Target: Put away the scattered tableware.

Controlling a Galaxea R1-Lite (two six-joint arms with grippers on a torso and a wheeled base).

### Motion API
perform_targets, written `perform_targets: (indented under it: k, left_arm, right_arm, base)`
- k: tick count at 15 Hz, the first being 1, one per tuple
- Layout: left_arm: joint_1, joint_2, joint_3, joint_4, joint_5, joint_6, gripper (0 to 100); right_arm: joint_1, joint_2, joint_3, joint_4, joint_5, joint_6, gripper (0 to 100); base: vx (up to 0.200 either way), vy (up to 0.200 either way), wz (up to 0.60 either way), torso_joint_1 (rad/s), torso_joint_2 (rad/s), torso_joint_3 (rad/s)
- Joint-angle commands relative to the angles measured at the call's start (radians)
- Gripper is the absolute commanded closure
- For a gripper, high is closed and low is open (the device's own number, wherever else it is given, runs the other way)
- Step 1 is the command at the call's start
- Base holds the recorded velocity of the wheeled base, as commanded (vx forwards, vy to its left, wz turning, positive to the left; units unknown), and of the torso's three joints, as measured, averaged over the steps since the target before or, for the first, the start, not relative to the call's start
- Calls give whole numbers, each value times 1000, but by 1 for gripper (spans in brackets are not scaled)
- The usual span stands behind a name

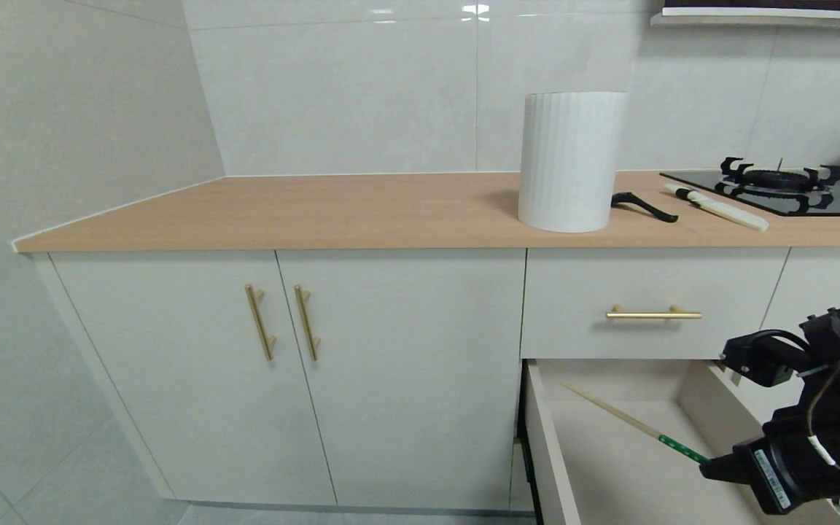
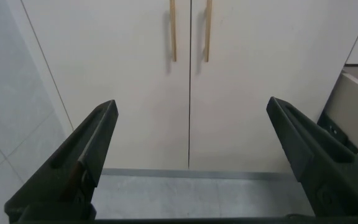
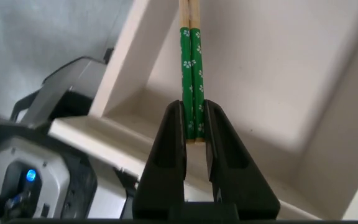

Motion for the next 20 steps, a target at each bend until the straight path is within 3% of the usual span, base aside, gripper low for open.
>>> perform_targets:
  k: [1, 5, 6, 14, 16, 20]
  left_arm:
    - [1, 0, 0, -1, 0, 0, 0]
    - [1, 0, 0, -1, 0, 0, 0]
    - [1, 0, 0, -1, 0, 0, 0]
    - [1, 0, 0, -1, 0, 0, 0]
    - [1, 0, 0, -1, 0, 1, 0]
    - [1, 0, 0, -1, 0, 0, 0]
  right_arm:
    - [-12, 117, 3, -41, -4, 4, 100]
    - [-44, 285, -15, -141, -41, 34, 100]
    - [-47, 415, -66, -199, -69, 110, 100]
    - [20, 834, -287, -201, -142, 215, 100]
    - [40, 851, -300, -195, -198, 238, 100]
    - [54, 849, -293, -189, -205, 237, 100]
  base:
    - [0, 0, 0, -56, 85, 32]
    - [0, 0, 0, 0, 0, 0]
    - [0, 0, 0, 0, 0, 0]
    - [0, 0, 0, 0, 0, 0]
    - [0, 0, 0, 0, 0, 0]
    - [0, 0, 0, 0, 0, 0]
